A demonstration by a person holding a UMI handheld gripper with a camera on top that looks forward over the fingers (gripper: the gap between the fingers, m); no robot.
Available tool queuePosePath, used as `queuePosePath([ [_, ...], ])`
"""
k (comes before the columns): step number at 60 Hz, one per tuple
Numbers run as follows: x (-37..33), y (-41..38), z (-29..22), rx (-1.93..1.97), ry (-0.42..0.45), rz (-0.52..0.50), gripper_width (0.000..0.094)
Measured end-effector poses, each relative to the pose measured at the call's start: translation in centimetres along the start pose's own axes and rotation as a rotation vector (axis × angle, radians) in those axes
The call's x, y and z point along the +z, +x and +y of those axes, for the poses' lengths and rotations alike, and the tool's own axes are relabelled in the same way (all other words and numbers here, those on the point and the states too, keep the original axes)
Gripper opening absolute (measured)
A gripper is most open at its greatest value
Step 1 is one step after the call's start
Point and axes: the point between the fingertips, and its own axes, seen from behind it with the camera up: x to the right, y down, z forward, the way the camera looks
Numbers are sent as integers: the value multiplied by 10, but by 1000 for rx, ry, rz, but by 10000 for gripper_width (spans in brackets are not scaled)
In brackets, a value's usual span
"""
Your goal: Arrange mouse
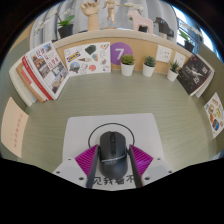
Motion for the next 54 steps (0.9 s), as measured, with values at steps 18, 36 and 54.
queuePosePath([
  [18, -93, 0, -17, -46, 128, -4, 774],
  [36, -225, 12, -9, 2, 243, -81, 771],
  [54, -312, 35, 7, -35, 368, -127, 763],
])
